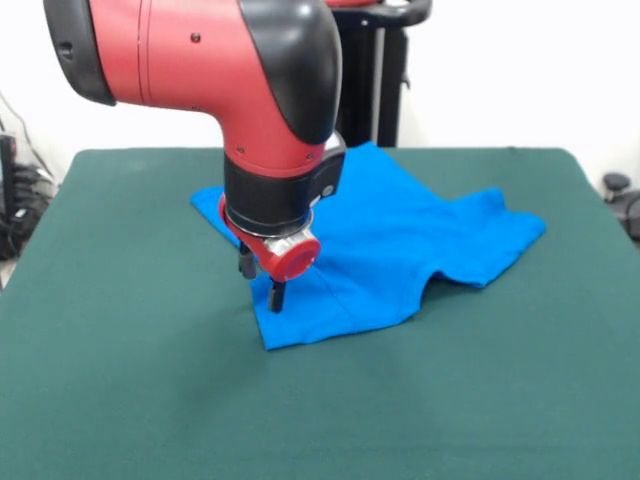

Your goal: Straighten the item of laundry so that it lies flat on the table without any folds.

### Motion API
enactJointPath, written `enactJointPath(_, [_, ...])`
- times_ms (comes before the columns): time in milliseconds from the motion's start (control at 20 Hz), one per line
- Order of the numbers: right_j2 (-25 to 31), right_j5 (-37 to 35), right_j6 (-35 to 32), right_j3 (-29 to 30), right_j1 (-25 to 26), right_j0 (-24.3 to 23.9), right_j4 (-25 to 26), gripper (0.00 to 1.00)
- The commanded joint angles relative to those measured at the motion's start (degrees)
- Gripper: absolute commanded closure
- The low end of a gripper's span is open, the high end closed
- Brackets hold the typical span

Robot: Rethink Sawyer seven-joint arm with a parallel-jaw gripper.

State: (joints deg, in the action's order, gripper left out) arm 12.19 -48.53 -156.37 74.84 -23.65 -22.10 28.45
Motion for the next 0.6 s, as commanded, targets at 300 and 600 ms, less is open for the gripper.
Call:
enactJointPath(300, [5.7, -5.9, 10.7, -3.1, 3.0, 3.0, -1.7, 0.0])
enactJointPath(600, [6.0, -7.1, 12.0, -2.6, 2.5, 3.1, -2.0, 0.0])
